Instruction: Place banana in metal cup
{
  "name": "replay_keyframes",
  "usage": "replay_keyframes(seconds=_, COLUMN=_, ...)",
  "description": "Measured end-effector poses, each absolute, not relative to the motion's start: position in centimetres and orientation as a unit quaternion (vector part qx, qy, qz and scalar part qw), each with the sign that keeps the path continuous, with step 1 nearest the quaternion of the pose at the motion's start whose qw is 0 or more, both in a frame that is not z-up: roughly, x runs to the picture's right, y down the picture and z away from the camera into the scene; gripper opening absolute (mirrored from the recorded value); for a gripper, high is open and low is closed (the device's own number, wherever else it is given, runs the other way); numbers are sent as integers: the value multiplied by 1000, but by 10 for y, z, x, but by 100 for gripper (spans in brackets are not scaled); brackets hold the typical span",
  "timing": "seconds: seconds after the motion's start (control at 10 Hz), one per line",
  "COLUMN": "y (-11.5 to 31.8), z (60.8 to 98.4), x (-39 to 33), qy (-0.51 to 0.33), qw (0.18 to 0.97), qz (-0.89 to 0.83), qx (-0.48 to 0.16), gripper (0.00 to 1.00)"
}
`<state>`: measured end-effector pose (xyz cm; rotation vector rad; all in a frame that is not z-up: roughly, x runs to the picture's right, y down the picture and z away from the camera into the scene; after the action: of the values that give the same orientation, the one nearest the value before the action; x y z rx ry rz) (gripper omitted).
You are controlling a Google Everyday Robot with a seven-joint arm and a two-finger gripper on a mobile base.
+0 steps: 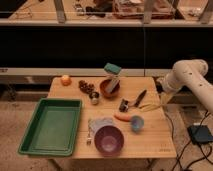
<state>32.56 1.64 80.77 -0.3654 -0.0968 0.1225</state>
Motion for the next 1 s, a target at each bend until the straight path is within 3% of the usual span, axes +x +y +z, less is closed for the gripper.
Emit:
replay_keyframes(seconds=0.5, y=21, z=810, x=323, qy=-63, qw=976, qz=56, qx=-199, gripper=80)
replay_keyframes(seconds=1.0, y=51, z=839, x=294, qy=-93, qw=965, qz=41, qx=-242, gripper=80)
